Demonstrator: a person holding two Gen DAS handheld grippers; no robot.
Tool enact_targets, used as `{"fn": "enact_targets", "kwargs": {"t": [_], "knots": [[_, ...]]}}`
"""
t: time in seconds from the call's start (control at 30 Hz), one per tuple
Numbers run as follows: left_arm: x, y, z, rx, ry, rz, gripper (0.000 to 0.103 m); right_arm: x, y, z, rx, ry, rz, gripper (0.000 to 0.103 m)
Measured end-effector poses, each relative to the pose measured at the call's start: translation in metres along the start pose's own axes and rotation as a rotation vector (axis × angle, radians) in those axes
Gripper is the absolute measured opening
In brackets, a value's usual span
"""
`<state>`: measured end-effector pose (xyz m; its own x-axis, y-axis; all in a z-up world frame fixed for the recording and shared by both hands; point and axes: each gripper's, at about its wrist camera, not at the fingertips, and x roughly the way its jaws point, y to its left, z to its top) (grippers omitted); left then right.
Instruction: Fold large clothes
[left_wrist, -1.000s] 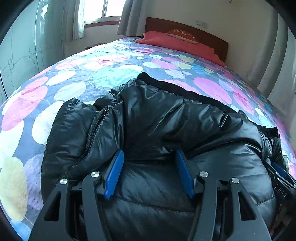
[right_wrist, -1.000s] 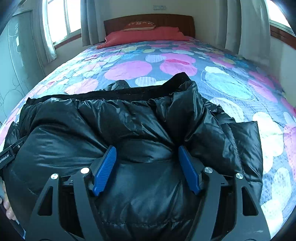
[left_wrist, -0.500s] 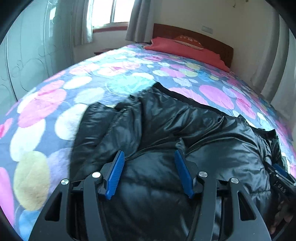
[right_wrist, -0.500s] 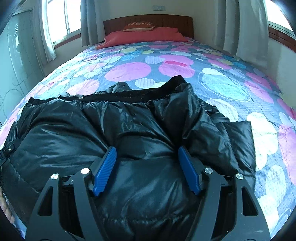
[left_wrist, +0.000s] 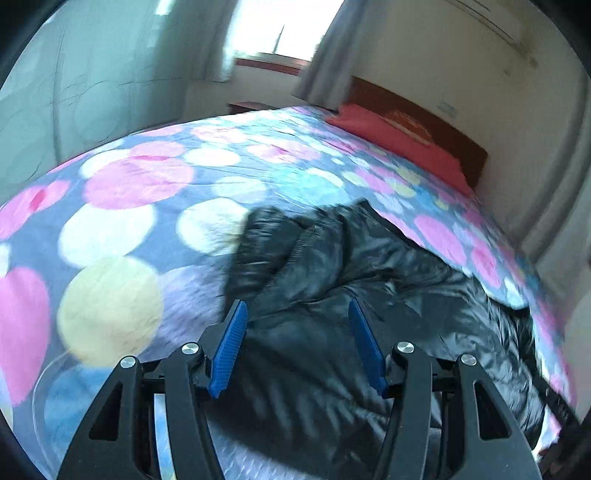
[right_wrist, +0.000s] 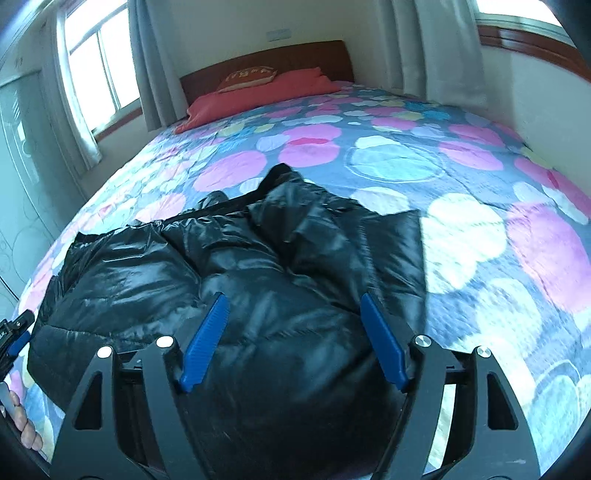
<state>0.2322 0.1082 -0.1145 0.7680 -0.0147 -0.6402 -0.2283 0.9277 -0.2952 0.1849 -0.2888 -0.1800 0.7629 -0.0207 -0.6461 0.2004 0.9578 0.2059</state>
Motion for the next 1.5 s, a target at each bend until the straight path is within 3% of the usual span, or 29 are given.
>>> {"fn": "enact_targets", "kwargs": {"t": [0.13,0.23,0.37,0.43,0.5,0.53,0.63,0.77,1.23,1.4,1.5], "knots": [[-0.014,0.021,-0.007,-0.113,-0.017,-0.002,0.068,-0.012,-0.019,-0.006,0.062,-0.009,-0.031,0.085],[-0.003,0.038,-0.019,-0.198,0.076,-0.013,0.077,-0.007,-0.039,-0.016,0.144,0.043,-0.027,0.085],[0.02,0.056,-0.034,-0.352,0.146,-0.081,0.087,0.004,-0.058,-0.034,0.267,0.101,0.048,0.088],[0.023,0.052,-0.031,-0.337,0.129,-0.096,0.087,0.007,-0.061,-0.038,0.311,0.117,0.079,0.088],[0.027,0.047,-0.027,-0.311,0.132,-0.097,0.078,0.008,-0.057,-0.038,0.3,0.116,0.073,0.084],[0.029,0.045,-0.026,-0.305,0.128,-0.122,0.06,0.009,-0.054,-0.037,0.293,0.117,0.08,0.069],[0.028,0.037,-0.027,-0.286,0.124,-0.143,0.04,0.006,-0.049,-0.038,0.303,0.126,0.122,0.052],[0.014,0.03,-0.029,-0.23,0.098,-0.141,0.027,-0.007,-0.045,-0.037,0.275,0.113,0.138,0.036],[-0.049,0.075,-0.065,-0.224,0.14,-0.165,0.026,-0.066,-0.049,-0.077,0.241,0.164,0.191,0.034],[-0.055,0.08,-0.07,-0.175,0.145,-0.154,0.032,-0.075,-0.047,-0.081,0.212,0.174,0.175,0.04],[-0.053,0.085,-0.068,-0.224,0.165,-0.169,0.037,-0.073,-0.051,-0.08,0.233,0.183,0.177,0.044]]}}
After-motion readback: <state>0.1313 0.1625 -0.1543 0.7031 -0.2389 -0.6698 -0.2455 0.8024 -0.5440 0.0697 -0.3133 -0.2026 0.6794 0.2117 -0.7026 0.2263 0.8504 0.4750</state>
